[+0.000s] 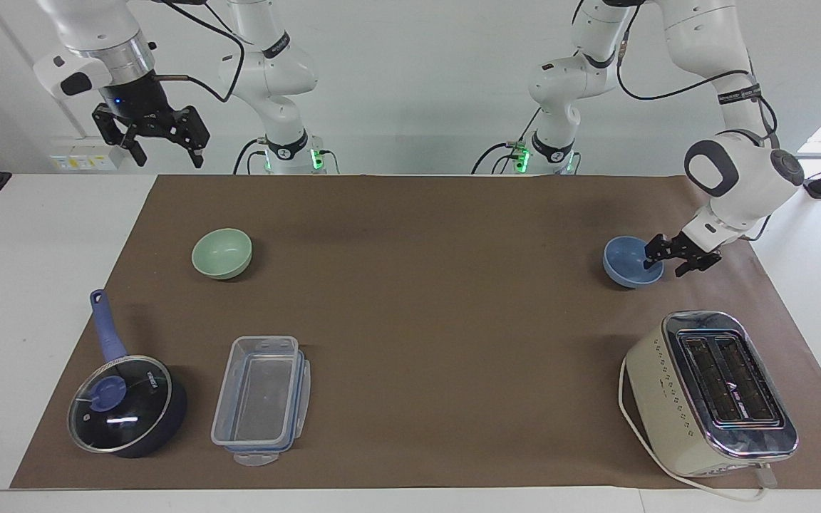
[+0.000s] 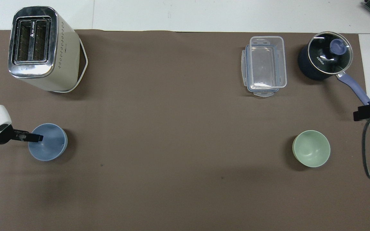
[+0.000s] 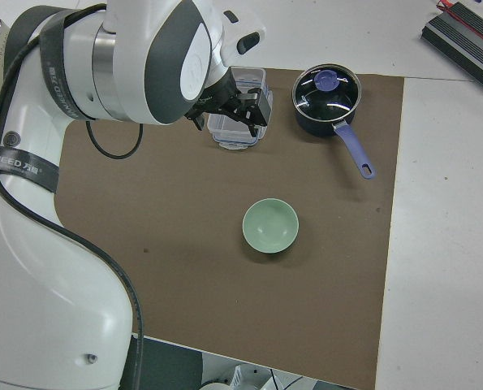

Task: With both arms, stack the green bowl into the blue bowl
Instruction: 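Reach the left gripper to the blue bowl rim and grasp it, then slide the blue bowl with the left gripper toward the table center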

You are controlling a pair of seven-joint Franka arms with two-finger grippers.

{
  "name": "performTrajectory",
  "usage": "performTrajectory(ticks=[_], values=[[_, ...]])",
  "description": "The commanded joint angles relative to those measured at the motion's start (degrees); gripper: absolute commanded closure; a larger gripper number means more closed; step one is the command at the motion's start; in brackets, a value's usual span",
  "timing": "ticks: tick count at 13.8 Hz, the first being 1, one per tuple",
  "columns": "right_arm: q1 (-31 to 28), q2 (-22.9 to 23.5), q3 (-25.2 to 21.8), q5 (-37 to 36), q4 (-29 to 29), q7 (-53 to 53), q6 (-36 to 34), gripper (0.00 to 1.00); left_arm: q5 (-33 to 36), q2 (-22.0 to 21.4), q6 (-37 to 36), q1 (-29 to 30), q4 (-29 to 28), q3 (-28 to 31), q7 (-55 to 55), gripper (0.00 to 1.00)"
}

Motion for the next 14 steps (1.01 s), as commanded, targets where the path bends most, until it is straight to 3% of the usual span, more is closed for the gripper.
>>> performTrajectory(ticks=[1, 3, 5, 8, 11, 14], values=[[-0.65, -1.07, 0.26, 1.13, -0.83, -1.51, -0.26, 0.0, -1.72, -0.37, 2.09, 0.17, -1.66, -0.01, 1.27, 0.32], [-0.65, -1.07, 0.26, 1.13, -0.83, -1.51, -0.26, 0.0, -1.8, -0.46, 1.74, 0.61, -1.66, -0.01, 1.36, 0.7], [-0.65, -1.07, 0.26, 1.13, -0.83, -1.51, -0.26, 0.0, -1.89, -0.98, 0.25, 0.7, -1.4, -0.01, 1.27, 0.99], [-0.65, -1.07, 0.26, 1.13, -0.83, -1.51, -0.26, 0.0, -1.98, -2.21, -0.99, 0.52, -1.4, -0.01, 1.45, 1.0], [-0.57, -0.98, 0.26, 1.13, -0.83, -1.51, -0.26, 0.0, -2.07, -6.07, -4.67, -0.35, -1.58, -0.01, 0.57, 1.0], [-0.56, -1.07, 0.26, 1.13, -0.83, -1.51, -0.35, 0.0, -1.98, -8.98, -5.47, -6.05, -1.4, -0.09, -6.16, 1.0]])
